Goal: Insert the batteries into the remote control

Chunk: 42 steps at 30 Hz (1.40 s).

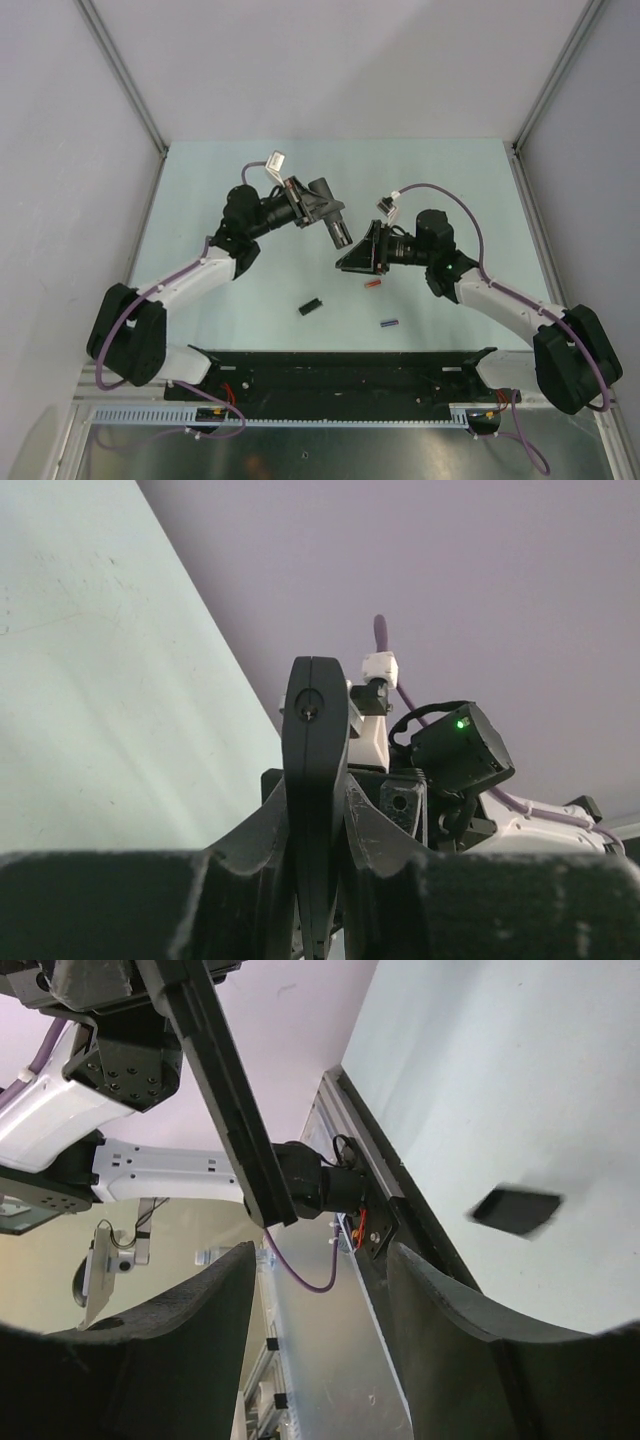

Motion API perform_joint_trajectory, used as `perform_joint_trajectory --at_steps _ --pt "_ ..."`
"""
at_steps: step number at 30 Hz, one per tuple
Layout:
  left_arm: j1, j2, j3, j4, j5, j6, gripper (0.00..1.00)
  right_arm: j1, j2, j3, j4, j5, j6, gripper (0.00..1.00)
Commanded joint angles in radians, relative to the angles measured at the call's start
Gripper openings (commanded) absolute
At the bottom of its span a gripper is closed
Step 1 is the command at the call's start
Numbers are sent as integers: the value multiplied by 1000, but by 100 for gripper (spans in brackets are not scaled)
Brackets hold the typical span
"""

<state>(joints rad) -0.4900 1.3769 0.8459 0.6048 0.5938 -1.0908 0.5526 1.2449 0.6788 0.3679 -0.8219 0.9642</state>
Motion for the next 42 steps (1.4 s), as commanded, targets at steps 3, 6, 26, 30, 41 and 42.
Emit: perform_joint_trajectory --at_steps 3,6,26,30,41,42 --pt "5 43 -5 43 -48 5 0 -23 14 36 0 24 -7 58" --pt "19 59 -4 43 -52 5 0 -31 30 36 -6 32 -18 58" --pt "180 -487 -269 -227 -251 181 0 478 246 226 -607 880 -336 60" --pt "180 -605 -291 -324 -344 222 0 573 365 298 -685 1013 -233 60" --pt "177 -746 -311 -477 -466 233 0 673 547 449 -813 1115 -67 64" --pt "173 -753 -308 -482 -465 235 0 676 554 453 -816 1113 -67 64"
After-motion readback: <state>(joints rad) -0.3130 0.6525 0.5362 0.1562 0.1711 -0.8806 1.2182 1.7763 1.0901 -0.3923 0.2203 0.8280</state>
